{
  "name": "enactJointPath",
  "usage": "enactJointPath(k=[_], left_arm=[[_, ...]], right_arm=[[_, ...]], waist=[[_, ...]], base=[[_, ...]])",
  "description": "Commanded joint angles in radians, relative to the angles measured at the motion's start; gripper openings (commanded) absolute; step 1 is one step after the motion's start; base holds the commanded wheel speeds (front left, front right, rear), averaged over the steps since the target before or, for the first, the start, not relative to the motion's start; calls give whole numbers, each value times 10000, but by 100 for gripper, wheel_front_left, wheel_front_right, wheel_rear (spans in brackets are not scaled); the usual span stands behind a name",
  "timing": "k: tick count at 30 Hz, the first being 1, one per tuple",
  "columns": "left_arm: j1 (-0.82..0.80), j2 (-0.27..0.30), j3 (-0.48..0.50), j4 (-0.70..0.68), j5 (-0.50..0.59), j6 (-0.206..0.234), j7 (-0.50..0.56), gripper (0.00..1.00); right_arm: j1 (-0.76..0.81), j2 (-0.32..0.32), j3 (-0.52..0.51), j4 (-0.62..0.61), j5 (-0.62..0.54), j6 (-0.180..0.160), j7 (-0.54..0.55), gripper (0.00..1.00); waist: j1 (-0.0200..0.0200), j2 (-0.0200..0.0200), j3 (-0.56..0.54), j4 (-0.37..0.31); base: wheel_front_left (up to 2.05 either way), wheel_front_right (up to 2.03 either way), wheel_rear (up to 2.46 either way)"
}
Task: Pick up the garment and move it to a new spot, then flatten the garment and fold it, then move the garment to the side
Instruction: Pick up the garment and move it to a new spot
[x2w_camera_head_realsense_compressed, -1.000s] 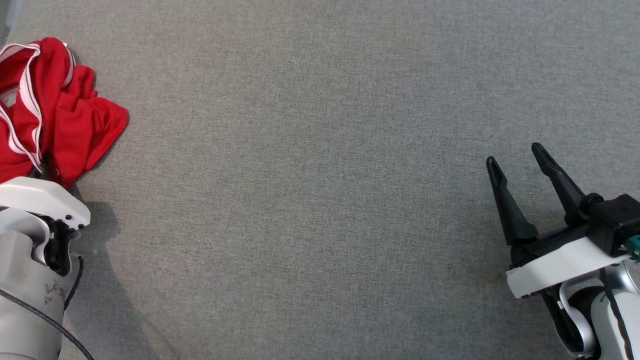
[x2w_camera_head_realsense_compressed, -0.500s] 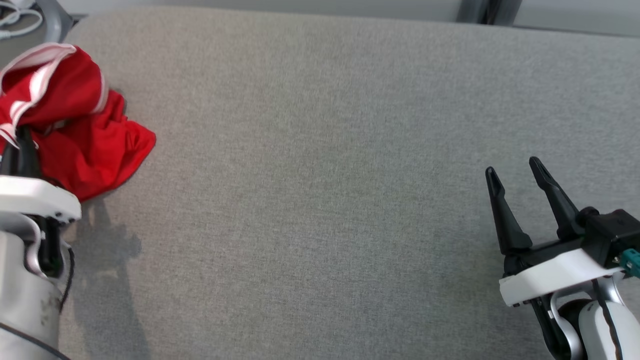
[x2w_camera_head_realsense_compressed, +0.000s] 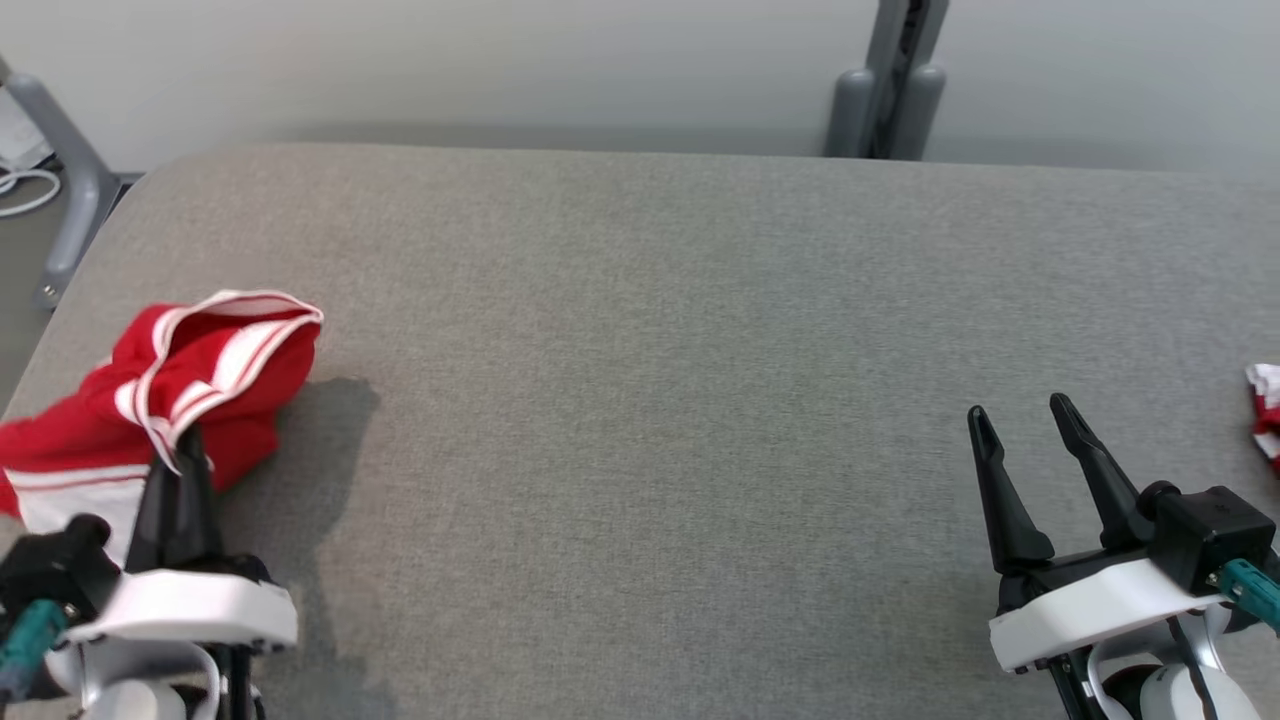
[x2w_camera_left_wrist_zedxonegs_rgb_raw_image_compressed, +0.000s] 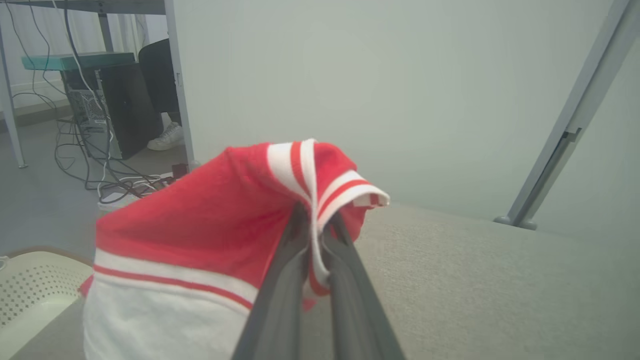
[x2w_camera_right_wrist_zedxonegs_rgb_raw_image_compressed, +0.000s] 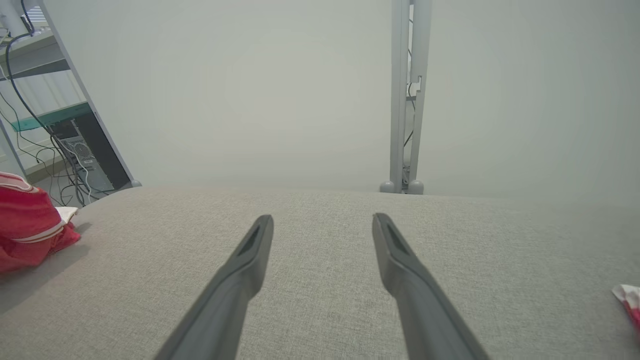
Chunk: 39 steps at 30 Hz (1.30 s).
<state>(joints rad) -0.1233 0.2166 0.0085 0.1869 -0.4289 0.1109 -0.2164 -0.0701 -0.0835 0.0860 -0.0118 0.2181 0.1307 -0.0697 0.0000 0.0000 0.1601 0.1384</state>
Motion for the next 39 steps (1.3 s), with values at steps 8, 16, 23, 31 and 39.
enactJointPath(k=[8, 16, 23, 31, 39], left_arm=[[1359, -111, -872, -2539, 594, 465, 1085, 0], [779, -294, -2035, -3436, 1049, 180, 1720, 0], [-507, -659, -3072, -2754, 1187, -435, 1909, 0], [-2054, -1120, -4280, -1337, 1460, -1175, 2035, 0], [-3034, -1491, -5096, 530, 1343, -1440, 1933, 0]], right_arm=[[94, 103, 81, 1, 67, 2, -60, 100], [-103, 183, 53, -18, 134, 2, -161, 100], [-438, 238, 122, 100, 298, 2, -341, 100], [-741, 298, 245, 427, 587, 2, -746, 100], [-1007, 313, 422, 861, 1007, 2, -1216, 100]], waist=[[0, 0, -389, -944], [0, 0, -11, -2191], [0, 0, 631, -3672], [0, 0, 1551, -5151], [0, 0, 2275, -5868]], base=[[0, 0, 0], [0, 0, 0], [0, 0, 0], [0, 0, 0], [0, 0, 0]])
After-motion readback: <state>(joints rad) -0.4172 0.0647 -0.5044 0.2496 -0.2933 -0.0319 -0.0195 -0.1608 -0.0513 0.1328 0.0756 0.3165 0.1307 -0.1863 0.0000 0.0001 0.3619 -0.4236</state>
